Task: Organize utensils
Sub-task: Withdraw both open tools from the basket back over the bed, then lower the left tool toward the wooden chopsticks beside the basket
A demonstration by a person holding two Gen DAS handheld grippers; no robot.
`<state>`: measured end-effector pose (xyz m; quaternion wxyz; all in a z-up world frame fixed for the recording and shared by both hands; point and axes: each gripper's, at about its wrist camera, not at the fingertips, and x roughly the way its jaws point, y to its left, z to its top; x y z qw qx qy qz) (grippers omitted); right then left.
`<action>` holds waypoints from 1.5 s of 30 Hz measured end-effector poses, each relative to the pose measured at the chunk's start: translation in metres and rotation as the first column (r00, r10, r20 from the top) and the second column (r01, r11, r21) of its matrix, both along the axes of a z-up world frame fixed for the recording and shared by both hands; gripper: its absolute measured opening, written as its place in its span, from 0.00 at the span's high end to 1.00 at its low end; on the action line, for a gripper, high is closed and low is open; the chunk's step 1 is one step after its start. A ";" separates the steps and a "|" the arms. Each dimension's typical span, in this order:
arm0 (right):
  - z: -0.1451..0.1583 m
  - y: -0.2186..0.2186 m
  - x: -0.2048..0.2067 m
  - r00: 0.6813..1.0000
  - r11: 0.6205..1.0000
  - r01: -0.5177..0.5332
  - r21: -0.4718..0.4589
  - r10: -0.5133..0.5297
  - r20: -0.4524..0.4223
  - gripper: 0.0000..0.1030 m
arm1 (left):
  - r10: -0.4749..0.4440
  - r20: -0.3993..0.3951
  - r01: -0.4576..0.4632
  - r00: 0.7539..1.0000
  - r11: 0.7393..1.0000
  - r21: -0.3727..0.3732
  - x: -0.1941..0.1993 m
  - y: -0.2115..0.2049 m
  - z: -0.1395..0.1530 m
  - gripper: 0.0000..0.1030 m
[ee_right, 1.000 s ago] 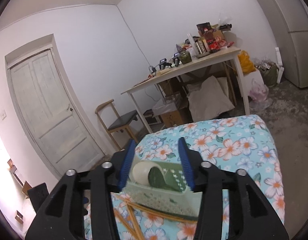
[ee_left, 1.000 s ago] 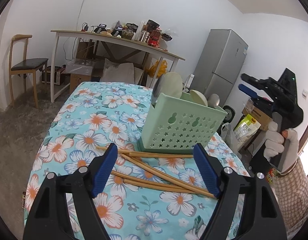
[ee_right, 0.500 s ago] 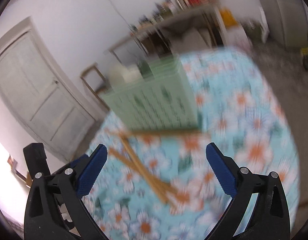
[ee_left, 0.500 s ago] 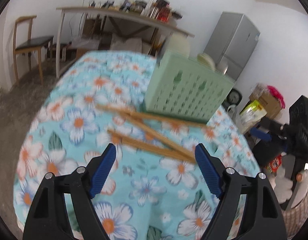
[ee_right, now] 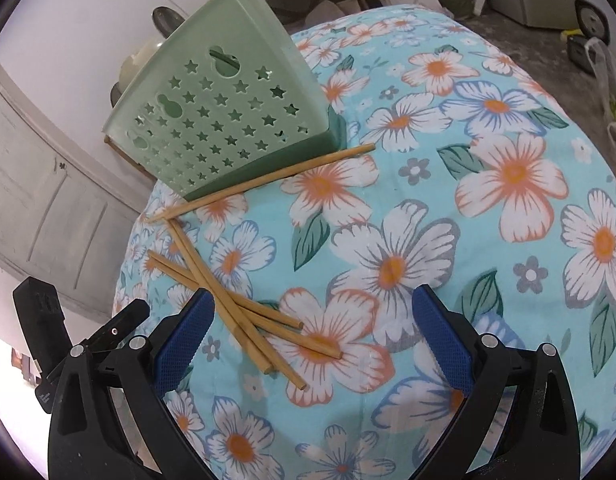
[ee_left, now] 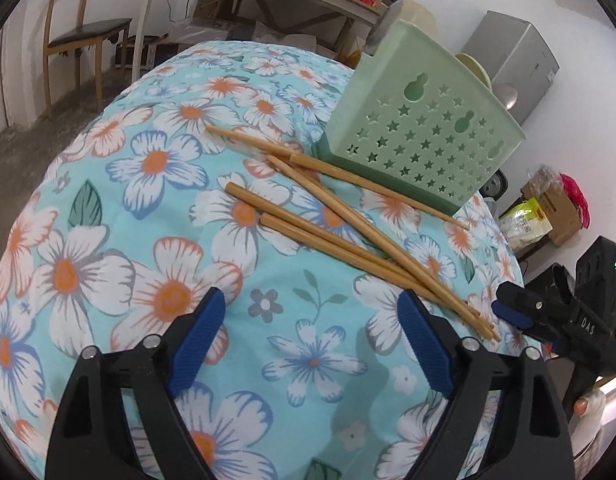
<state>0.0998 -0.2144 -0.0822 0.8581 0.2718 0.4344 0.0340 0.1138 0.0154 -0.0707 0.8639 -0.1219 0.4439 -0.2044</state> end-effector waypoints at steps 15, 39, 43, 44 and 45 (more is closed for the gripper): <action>0.000 -0.008 0.000 1.000 0.999 -0.020 0.038 0.020 0.009 0.07 | 0.034 -0.065 -0.039 0.997 0.997 -0.066 0.010 -0.001 0.000 0.06; 0.001 -0.011 -0.011 0.998 0.999 -0.036 0.009 0.035 0.060 0.07 | 0.043 -0.085 -0.052 0.996 0.992 -0.114 0.010 0.006 -0.002 0.06; 0.001 -0.011 -0.008 0.998 0.999 -0.027 0.027 0.026 0.052 0.07 | 0.037 -0.085 -0.048 0.996 0.989 -0.137 0.011 0.008 -0.002 0.06; 0.001 -0.011 -0.008 0.999 0.999 -0.020 0.034 0.018 0.049 0.07 | 0.037 -0.084 -0.049 0.996 0.988 -0.143 0.010 0.009 -0.002 0.06; 0.001 -0.012 -0.008 0.999 0.999 -0.016 0.039 0.014 0.046 0.07 | 0.039 -0.083 -0.051 0.996 0.988 -0.146 0.010 0.009 -0.003 0.06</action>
